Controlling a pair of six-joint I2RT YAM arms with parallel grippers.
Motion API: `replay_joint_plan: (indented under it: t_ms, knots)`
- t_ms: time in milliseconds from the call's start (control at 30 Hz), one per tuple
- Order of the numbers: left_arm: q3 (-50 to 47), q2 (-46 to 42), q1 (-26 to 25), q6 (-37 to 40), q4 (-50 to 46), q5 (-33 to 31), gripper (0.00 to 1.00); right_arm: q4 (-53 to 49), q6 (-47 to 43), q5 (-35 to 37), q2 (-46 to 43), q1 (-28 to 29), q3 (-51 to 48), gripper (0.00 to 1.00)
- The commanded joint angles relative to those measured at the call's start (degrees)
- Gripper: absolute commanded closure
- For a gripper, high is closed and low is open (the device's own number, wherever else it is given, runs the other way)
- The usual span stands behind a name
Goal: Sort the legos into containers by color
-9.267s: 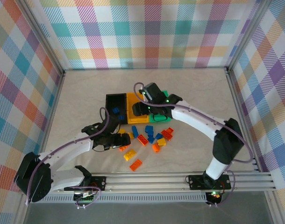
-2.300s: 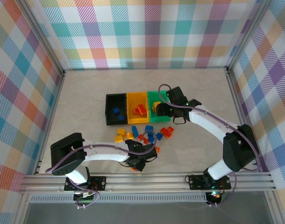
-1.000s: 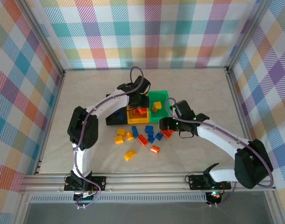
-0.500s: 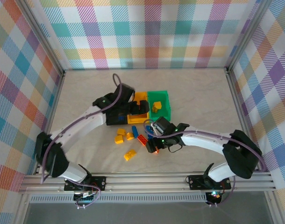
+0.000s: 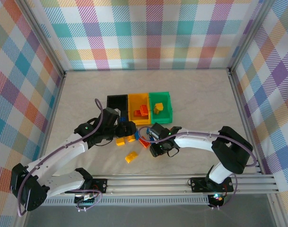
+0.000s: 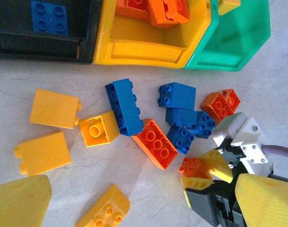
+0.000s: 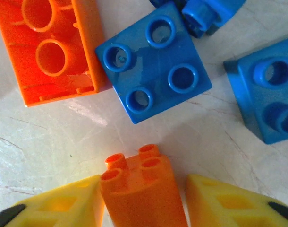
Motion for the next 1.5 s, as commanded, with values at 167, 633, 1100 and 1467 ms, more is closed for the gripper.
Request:
replay_joint_plan:
  t_ms: [167,633,1100,1467]
  knots:
    - [-2.0,-3.8,-0.3,-0.1,-4.6,-4.1,0.00,1.6,1.3,-3.1,-4.4,0.9,0.9,0.65]
    - [-6.4,-7.4,0.5,-0.8,-7.3,-6.6,0.00,-0.2,-1.2,1.4,10.2,-7.9,31.0,0.64]
    - [-8.2,-2.5,2.9,1.6,-3.8,-3.9,0.02,-4.9,-2.5,2.4,26.9,-12.4,55.7,0.23]
    - [-4.7,14.0,1.8,5.2,-1.3,-6.2,0.15,2.4,-0.1,1.1,10.7,-12.4,36.6,0.20]
